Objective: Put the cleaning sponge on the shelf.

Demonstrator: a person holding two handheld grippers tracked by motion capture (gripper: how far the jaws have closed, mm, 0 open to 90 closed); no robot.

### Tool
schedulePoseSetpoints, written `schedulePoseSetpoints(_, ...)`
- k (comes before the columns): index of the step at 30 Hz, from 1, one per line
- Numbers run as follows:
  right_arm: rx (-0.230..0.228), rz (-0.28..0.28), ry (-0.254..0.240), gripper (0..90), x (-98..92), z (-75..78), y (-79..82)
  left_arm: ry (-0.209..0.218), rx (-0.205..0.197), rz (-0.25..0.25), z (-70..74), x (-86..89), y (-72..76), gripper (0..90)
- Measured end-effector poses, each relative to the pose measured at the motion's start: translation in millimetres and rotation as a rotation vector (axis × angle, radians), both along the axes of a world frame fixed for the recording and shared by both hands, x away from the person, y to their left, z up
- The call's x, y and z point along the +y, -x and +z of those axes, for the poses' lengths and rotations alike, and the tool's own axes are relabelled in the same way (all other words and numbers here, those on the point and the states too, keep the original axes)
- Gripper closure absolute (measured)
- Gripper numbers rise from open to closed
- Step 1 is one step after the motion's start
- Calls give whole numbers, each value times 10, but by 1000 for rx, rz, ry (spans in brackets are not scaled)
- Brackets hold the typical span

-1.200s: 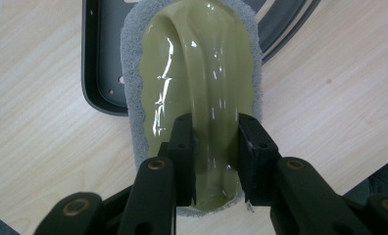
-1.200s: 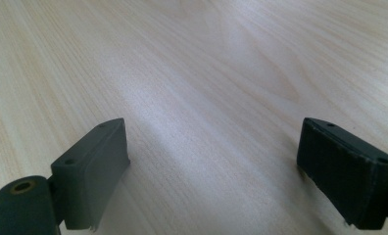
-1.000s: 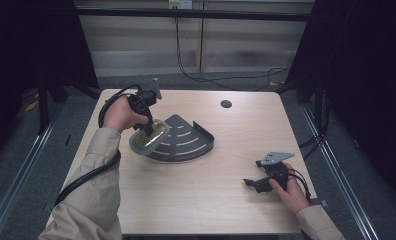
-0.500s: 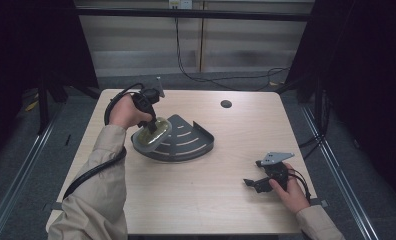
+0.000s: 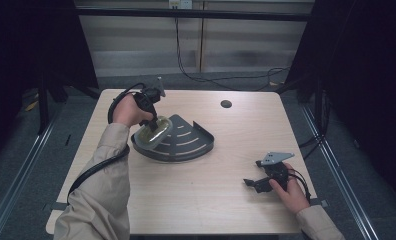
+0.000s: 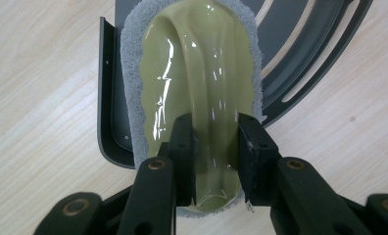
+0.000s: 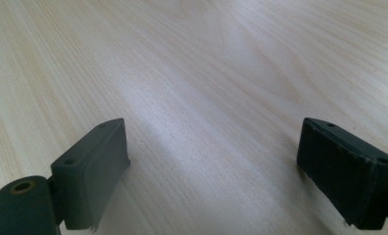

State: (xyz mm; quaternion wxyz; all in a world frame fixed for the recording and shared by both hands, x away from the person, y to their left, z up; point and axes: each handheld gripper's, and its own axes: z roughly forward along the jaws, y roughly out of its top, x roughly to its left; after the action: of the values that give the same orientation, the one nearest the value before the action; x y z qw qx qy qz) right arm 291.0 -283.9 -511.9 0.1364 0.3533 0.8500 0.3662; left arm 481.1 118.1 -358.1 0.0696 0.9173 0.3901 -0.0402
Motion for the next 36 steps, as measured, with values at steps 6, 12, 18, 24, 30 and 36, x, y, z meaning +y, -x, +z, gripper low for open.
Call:
schedulePoseSetpoints(6, 0, 0, 0, 114, 0, 0, 0, -1, 6, 3, -54, -9, -51, 707)
schedulePoseSetpoints(12, -1, 0, 0, 114, 0, 0, 0, -9, -7, 1, -119, 11, -92, 708)
schedulePoseSetpoints(18, -2, 1, 1, 114, 0, 0, -1, -7, -5, 8, -216, 47, -131, 708)
schedulePoseSetpoints(24, -2, -1, -1, 114, 1, -1, 0, 2, -7, 10, -298, 39, -157, 707)
schedulePoseSetpoints(30, -2, -1, -1, 114, 1, -2, 0, 3, -10, 12, -361, 29, -192, 707)
schedulePoseSetpoints(36, -2, -1, -1, 114, 1, -1, 0, 9, -18, 17, -431, 18, -223, 707)
